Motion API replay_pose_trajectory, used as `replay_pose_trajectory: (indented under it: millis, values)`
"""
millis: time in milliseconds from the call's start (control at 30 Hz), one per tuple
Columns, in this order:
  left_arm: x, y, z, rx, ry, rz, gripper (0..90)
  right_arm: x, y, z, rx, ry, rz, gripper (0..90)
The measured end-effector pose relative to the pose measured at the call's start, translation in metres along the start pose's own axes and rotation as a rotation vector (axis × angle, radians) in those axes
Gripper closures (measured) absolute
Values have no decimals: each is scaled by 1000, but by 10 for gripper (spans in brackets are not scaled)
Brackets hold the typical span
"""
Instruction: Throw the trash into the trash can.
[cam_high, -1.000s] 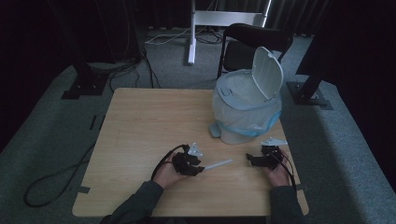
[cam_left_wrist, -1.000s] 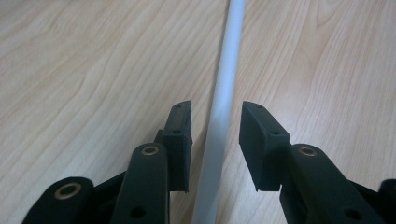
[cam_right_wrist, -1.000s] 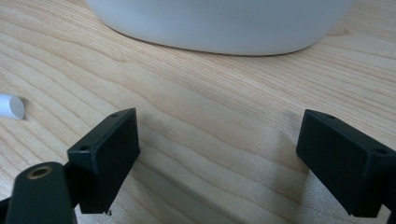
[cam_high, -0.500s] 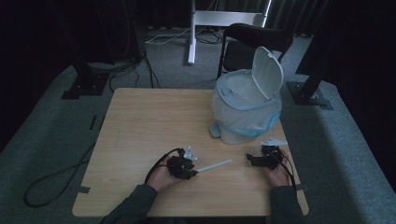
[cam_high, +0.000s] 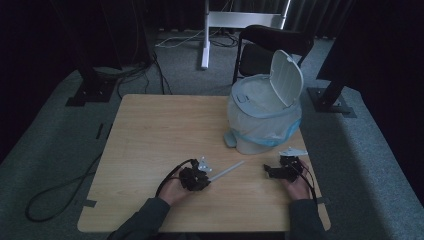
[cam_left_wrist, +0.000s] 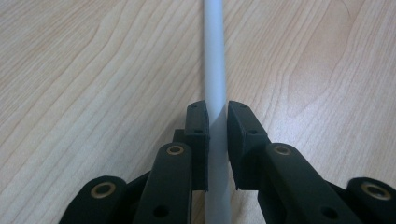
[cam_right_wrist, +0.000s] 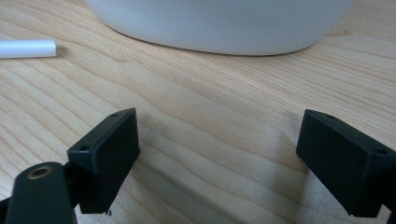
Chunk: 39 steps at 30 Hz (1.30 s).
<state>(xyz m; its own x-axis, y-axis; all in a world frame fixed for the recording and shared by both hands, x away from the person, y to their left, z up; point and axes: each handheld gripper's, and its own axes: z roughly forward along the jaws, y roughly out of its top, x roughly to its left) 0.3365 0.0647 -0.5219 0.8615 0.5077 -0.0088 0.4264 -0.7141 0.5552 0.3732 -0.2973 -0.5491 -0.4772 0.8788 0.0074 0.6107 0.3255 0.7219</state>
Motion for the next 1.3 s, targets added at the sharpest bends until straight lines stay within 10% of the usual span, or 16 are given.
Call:
replay_pose_trajectory:
  millis: [1300]
  values:
    - [-12,61,-78,-323,-37,114,792,0,0,0,0,0,1,121]
